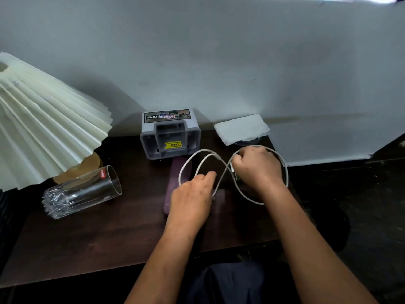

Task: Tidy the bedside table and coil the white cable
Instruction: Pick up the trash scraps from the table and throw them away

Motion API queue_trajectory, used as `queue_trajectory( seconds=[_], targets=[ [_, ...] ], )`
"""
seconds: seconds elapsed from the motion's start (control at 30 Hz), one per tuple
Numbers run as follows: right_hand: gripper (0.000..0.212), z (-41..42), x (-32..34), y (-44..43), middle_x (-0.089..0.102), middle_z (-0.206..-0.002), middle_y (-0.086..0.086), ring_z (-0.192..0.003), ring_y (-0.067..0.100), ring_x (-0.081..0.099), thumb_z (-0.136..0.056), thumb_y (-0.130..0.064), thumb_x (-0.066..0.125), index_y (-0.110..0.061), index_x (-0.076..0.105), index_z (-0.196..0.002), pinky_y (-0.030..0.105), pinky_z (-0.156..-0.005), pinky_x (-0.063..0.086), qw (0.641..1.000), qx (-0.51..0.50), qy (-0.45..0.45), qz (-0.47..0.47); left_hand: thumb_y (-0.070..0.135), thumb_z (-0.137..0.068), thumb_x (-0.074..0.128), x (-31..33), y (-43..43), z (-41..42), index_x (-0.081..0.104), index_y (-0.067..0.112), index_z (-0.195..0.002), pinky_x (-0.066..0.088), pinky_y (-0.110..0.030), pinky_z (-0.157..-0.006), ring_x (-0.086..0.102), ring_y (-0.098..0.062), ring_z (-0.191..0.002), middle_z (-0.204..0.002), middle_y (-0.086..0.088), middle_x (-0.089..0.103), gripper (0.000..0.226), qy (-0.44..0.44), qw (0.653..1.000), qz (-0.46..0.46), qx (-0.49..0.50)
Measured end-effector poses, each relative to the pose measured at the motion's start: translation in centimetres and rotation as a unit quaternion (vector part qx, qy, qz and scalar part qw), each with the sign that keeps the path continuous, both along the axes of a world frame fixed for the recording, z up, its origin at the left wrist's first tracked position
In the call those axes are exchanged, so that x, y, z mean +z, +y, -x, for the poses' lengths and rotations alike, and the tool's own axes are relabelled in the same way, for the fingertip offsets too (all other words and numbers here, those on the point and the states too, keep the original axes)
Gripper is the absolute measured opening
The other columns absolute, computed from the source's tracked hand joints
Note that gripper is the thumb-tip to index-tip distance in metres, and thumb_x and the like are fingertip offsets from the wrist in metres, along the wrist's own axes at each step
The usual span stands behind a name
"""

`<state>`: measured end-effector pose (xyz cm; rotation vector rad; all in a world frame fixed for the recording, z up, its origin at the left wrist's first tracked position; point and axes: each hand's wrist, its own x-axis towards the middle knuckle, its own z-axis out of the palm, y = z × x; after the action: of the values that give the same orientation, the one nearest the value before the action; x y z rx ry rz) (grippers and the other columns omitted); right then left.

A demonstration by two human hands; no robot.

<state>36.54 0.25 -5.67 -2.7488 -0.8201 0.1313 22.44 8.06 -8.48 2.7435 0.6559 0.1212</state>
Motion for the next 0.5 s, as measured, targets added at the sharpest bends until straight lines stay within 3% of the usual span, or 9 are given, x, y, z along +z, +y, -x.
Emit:
queue_trajectory(
  seconds=[0.07, 0.17, 0.3, 0.4, 0.5],
  targets=[
    [0.026, 0.3, 0.3, 0.1, 0.062, -0.083, 0.011, -0.083, 0.035, 0.056, -0.081, -0.026, 0.041, -0.015, 0.063, -0.073, 0.033, -0.062, 0.037, 0.999, 0.01, 0.024, -0.031, 0.033, -0.087, 0.057, 0.0, -0.3, -0.1, 0.029, 0.032, -0.134, 0.048, -0.039, -0.068, 0.062, -0.025, -0.097, -0.114, 0.004, 0.056, 0.054, -0.004, 1.0, 0.009, -0.003],
    [0.029, -0.4, 0.9, -0.6, 0.043, -0.055, 0.001, -0.059, 0.022, 0.042, -0.079, -0.02, 0.042, -0.015, 0.038, -0.051, 0.029, -0.051, 0.03, 0.974, -0.01, 0.154, -0.165, 0.037, -0.086, 0.059, -0.1, -0.5, -0.3, 0.021, 0.033, -0.14, 0.047, -0.039, -0.071, 0.06, -0.025, -0.1, -0.118, 0.004, 0.053, 0.065, 0.006, 1.0, 0.018, 0.0],
    [0.016, -1.8, 2.0, -2.4, 0.034, -0.067, 0.0, -0.063, 0.015, 0.027, -0.077, -0.022, 0.045, -0.018, 0.038, -0.063, 0.032, -0.056, 0.021, 0.895, -0.084, 0.314, -0.307, 0.036, -0.085, 0.061, -0.2, -0.5, -0.7, 0.019, 0.032, -0.143, 0.047, -0.04, -0.081, 0.059, -0.029, -0.106, -0.126, -0.002, 0.053, 0.072, 0.006, 0.999, 0.038, 0.007],
    [0.008, -2.3, 1.9, -3.7, 0.033, -0.059, -0.002, -0.053, 0.014, 0.028, -0.061, -0.023, 0.046, -0.02, 0.038, -0.06, 0.025, -0.05, 0.022, 0.839, -0.095, 0.422, -0.329, 0.037, -0.085, 0.061, -0.2, -0.5, -1.0, 0.017, 0.027, -0.145, 0.045, -0.041, -0.087, 0.057, -0.03, -0.11, -0.129, -0.006, 0.052, 0.075, 0.015, 0.999, 0.043, 0.017],
    [0.015, -2.4, 2.0, -4.5, 0.045, -0.048, 0.0, -0.041, 0.013, 0.036, -0.055, -0.022, 0.042, -0.01, 0.046, -0.063, 0.02, -0.04, 0.029, 0.833, -0.04, 0.48, -0.273, 0.037, -0.083, 0.063, -0.4, -0.4, -1.4, 0.018, 0.021, -0.144, 0.043, -0.042, -0.09, 0.054, -0.031, -0.114, -0.13, -0.007, 0.051, 0.078, 0.014, 0.996, 0.078, 0.037]
  ],
)
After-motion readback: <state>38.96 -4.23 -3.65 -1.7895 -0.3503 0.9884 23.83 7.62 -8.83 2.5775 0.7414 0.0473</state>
